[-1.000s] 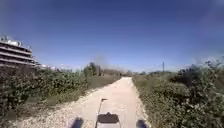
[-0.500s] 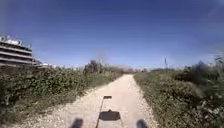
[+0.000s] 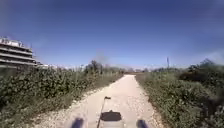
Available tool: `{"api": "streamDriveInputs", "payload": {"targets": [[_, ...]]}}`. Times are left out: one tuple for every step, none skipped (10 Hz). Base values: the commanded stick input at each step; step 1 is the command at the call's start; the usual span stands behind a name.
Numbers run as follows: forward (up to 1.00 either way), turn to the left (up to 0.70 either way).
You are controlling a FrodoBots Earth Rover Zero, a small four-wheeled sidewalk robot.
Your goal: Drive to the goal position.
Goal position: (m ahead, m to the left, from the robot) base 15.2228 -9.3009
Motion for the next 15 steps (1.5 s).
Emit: {"api": "streamDriveInputs", "payload": {"targets": [[0.5, 0.0], [0.5, 0.0], [0.5, 0.0], [0.5, 0.0], [0.5, 0.0], [0.5, 0.0], [0.5, 0.0], [0.5, 0.0], [0.5, 0.0], [0.5, -0.43], [0.5, -0.5], [0.5, -0.12], [0.5, 0.0], [0.5, 0.0], [0.5, 0.0]]}}
